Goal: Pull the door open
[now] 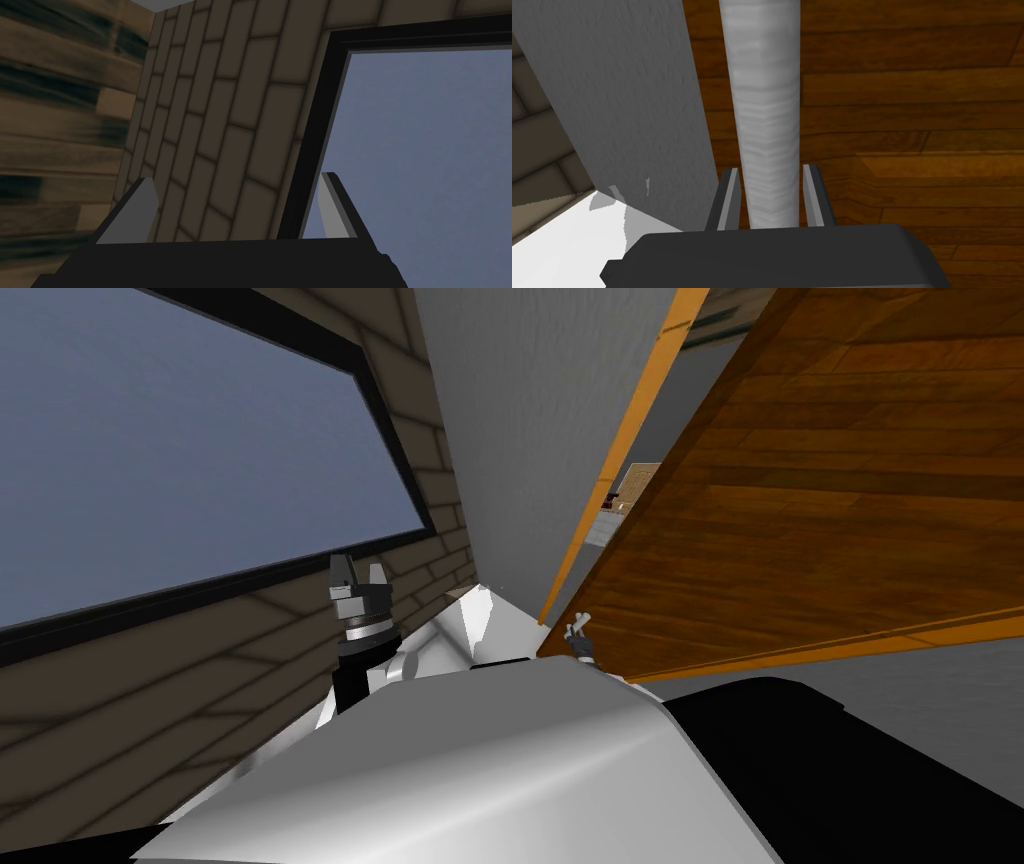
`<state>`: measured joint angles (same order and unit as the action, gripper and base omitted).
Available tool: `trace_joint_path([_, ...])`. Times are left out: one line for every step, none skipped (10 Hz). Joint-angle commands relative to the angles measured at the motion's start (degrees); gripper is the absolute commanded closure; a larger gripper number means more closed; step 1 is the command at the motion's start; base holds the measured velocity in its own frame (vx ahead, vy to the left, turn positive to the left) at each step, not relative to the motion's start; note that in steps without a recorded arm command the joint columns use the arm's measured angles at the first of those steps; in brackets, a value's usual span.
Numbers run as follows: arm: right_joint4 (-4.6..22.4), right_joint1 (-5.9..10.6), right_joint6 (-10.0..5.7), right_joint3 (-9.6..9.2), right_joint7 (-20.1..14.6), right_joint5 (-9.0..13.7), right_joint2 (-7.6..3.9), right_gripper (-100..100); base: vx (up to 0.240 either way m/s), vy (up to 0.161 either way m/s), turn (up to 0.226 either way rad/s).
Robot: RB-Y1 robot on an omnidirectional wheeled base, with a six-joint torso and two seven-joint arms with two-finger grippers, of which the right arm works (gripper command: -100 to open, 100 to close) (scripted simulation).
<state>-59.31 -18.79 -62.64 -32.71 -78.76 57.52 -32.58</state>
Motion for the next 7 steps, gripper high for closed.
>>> trace_joint_path([-0.12,-0.61,-0.96,-1.60,-0.88,-0.99,-0.68,100,-0.234,-0.010,0.084])
trace_joint_path([-0.19,-0.74,-1.29,-2.16,-1.17,-1.36,-0.93,100,-0.232,0.005,0.069])
trace_joint_path([-0.27,-0.88,-1.63,-2.75,-1.48,-1.74,-1.20,100,-0.221,-0.007,0.047])
trace_joint_path([0.14,-0.60,-1.52,-2.27,-1.45,-1.49,-1.08,100,-0.100,-0.004,0.011])
trace_joint_path([0.65,-0.76,-2.23,-3.27,-2.43,-2.06,-1.60,100,-0.159,-0.023,0.115])
trace_joint_path([0.92,-0.79,-2.66,-3.70,-2.95,-2.34,-1.91,100,-0.254,-0.030,0.153])
trace_joint_path([1.22,-0.81,-3.13,-4.19,-3.54,-2.65,-2.27,100,-0.222,-0.039,0.121])
